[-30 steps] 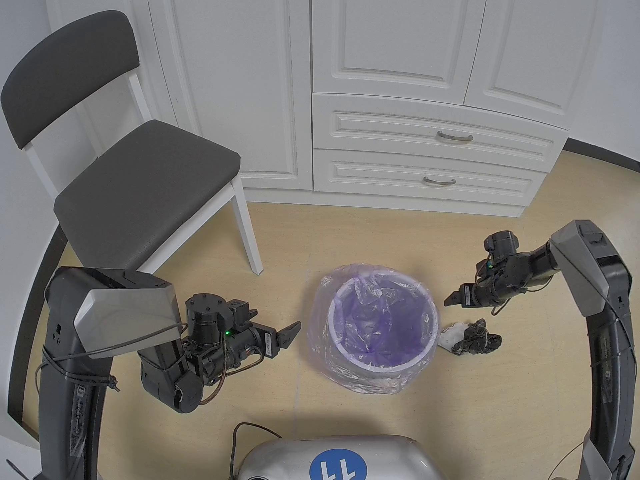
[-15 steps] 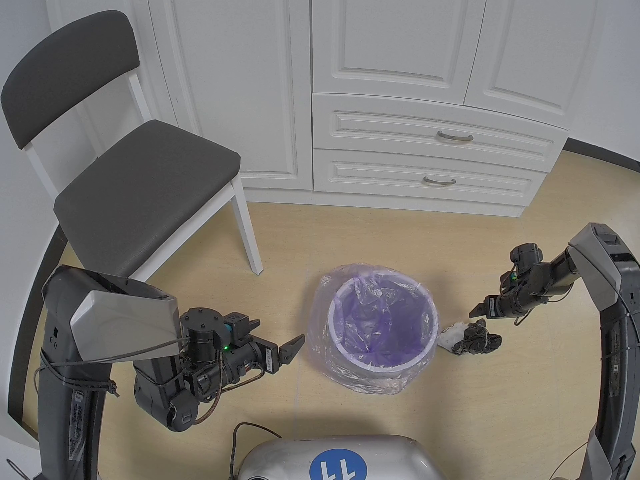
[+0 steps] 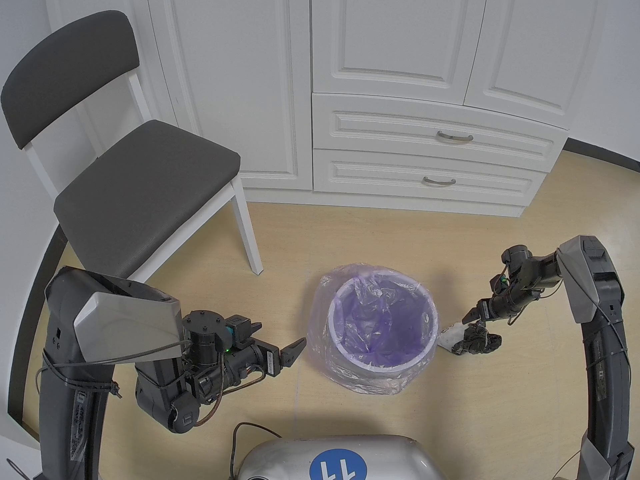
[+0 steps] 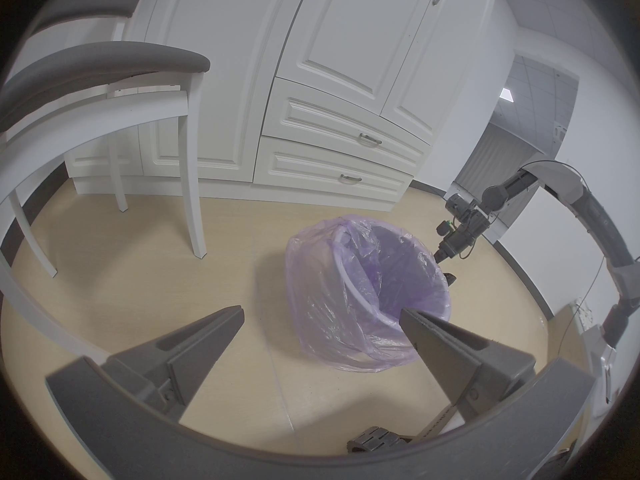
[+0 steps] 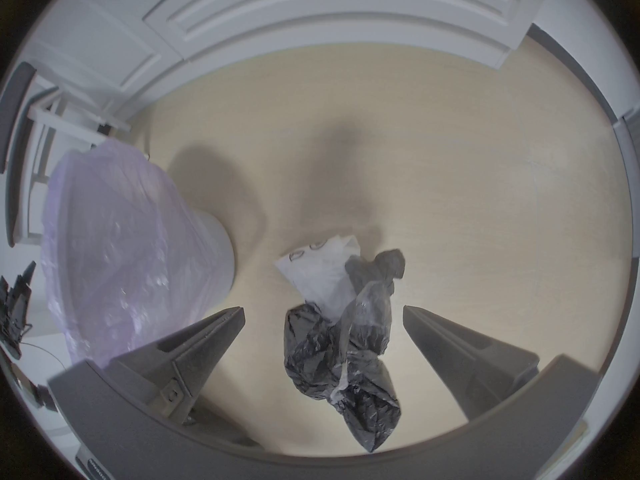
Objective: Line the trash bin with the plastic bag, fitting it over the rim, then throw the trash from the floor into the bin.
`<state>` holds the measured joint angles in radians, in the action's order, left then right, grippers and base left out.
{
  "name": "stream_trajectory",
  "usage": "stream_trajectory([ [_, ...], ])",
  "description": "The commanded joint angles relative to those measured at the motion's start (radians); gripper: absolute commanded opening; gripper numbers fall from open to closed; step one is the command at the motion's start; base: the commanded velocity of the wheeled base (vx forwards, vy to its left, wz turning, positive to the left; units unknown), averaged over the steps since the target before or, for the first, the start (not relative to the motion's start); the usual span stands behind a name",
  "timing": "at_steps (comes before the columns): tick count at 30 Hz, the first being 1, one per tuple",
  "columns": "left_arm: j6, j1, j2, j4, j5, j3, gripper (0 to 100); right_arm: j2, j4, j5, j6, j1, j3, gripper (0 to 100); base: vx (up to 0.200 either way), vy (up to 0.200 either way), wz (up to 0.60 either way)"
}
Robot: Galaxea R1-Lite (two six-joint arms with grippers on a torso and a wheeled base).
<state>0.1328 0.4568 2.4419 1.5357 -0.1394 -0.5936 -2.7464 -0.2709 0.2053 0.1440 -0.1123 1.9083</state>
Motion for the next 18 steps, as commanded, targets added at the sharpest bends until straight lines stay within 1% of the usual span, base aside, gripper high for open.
stream_trajectory([
  [1,0.001,0.006,0.020,0.001,0.000,-0.009,100,-0.114,-0.105,-0.043,0.046,0.014,0.092,100,0.000,0.000,0.00],
  [4,0.001,0.010,0.020,0.001,0.000,-0.015,100,-0.127,-0.114,-0.070,0.057,0.016,0.092,100,0.000,0.000,0.00],
  [10,-0.001,0.017,0.012,0.001,0.001,-0.017,100,-0.138,-0.114,-0.072,0.072,0.022,0.092,100,0.000,0.000,0.00],
  [11,-0.001,0.017,0.011,0.001,0.001,-0.015,100,-0.138,-0.113,-0.072,0.072,0.022,0.092,0,0.000,0.000,0.00],
  [14,0.001,0.016,0.005,0.001,0.001,-0.017,100,-0.134,-0.067,-0.069,0.069,0.020,0.092,0,0.000,0.000,0.00],
  [18,-0.001,0.014,-0.006,0.000,0.003,-0.009,100,-0.081,-0.045,-0.058,0.062,0.011,0.092,0,0.000,0.000,0.00],
])
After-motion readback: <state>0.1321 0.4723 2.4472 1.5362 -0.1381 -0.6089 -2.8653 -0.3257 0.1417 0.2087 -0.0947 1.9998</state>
